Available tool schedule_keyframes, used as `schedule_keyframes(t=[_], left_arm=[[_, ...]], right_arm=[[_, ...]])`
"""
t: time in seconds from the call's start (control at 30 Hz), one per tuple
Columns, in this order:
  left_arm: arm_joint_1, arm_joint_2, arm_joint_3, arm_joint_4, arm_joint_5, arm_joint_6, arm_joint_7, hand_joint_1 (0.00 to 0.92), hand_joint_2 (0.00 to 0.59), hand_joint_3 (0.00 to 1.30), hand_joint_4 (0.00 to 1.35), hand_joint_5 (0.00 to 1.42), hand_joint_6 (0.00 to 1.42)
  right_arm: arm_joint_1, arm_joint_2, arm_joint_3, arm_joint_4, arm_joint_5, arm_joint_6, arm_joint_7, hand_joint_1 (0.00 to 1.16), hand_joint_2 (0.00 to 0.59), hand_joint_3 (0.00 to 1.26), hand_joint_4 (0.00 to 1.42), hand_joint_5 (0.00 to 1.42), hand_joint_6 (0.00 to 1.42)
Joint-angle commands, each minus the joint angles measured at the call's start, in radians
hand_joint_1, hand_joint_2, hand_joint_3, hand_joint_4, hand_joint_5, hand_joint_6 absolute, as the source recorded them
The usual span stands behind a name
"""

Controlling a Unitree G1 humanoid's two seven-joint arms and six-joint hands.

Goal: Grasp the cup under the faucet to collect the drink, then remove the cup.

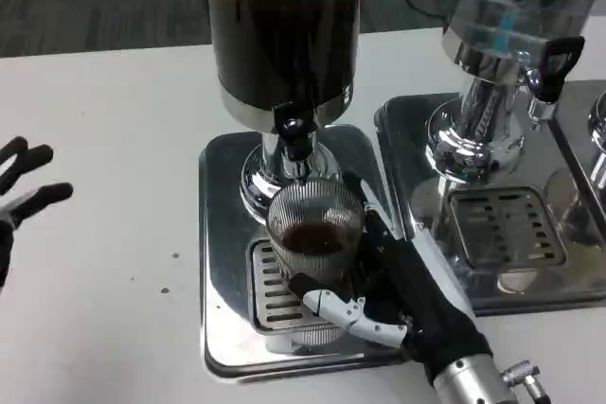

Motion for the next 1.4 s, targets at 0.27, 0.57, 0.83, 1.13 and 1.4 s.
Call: schedule_keyframes(t=[0.27,0.57,0.83,1.13,1.4], left_arm=[[-0.005,-0.033,0.018,0.145,-0.023,0.027,-0.092,0.000,0.136,0.25,0.06,0.28,0.19],[-0.011,-0.045,0.029,0.176,-0.018,0.024,-0.114,0.000,0.143,0.26,0.07,0.28,0.19],[-0.007,-0.054,0.032,0.172,-0.011,0.026,-0.109,0.000,0.144,0.26,0.10,0.28,0.20],[0.001,-0.064,0.044,0.162,-0.003,0.023,-0.103,0.000,0.145,0.27,0.13,0.28,0.20],[0.008,-0.070,0.051,0.155,-0.004,0.021,-0.102,0.000,0.146,0.28,0.15,0.29,0.21]], right_arm=[[-0.017,0.029,0.007,0.099,0.012,-0.016,-0.005,0.73,0.153,0.00,0.00,0.00,0.19],[-0.032,0.016,0.026,0.103,0.007,-0.007,0.025,0.75,0.151,0.00,0.00,0.00,0.24],[-0.050,0.022,0.031,0.118,0.016,0.001,0.032,0.76,0.150,0.00,0.00,0.05,0.28],[-0.051,0.033,0.031,0.120,-0.011,0.034,-0.009,0.78,0.145,0.00,0.13,0.20,0.43],[-0.042,0.050,0.021,0.112,-0.040,0.052,-0.066,0.83,0.153,0.10,0.25,0.32,0.52]])
